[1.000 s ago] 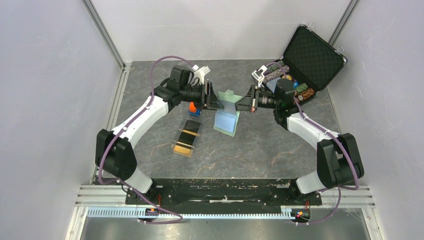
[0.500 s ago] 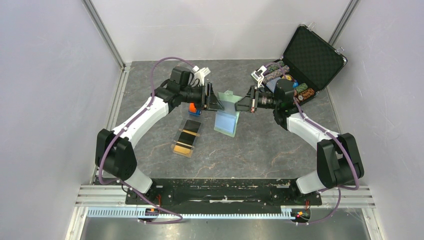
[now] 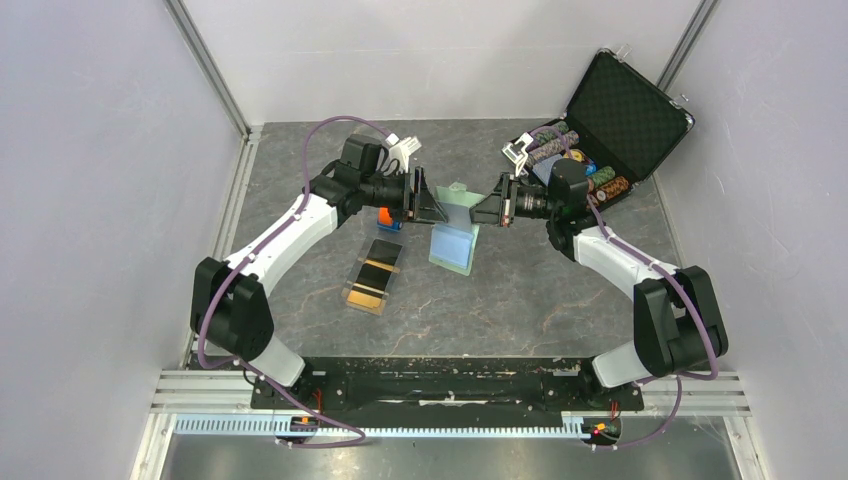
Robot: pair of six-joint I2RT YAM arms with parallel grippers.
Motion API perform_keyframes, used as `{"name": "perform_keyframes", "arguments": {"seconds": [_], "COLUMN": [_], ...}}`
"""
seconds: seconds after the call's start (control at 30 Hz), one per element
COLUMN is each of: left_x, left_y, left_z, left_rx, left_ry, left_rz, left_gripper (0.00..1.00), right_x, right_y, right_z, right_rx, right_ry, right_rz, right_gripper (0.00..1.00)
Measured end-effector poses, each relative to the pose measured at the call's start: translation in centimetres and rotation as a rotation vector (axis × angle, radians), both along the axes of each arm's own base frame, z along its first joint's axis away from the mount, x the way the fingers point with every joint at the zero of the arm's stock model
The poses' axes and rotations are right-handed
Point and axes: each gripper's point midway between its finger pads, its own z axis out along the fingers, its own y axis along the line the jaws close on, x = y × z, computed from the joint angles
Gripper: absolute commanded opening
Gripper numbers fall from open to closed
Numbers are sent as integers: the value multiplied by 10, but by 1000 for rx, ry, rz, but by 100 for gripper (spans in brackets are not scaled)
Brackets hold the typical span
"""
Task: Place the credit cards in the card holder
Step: Open the card holder.
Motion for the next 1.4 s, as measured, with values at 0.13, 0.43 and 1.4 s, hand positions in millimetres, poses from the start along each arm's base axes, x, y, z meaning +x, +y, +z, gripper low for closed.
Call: {"name": "perform_keyframes", "arguments": {"seconds": [0.13, 0.43, 1.4], "left_x": [-1, -1, -7], "left_y": [0, 0, -1], "left_z": [-1, -1, -8], "left_rx": [-1, -3, -24], "left_ry": [3, 3, 0], "left_rz": [-3, -6, -27], "left_gripper": [57, 57, 55], "right_x": [0, -1, -3], "right_y": [0, 0, -1], "right_z": [0, 0, 0], "right_rx": [0, 0, 1], "right_ry": [-1, -1, -3], "right_rz": [2, 4, 8], "right_gripper": [0, 0, 0]}}
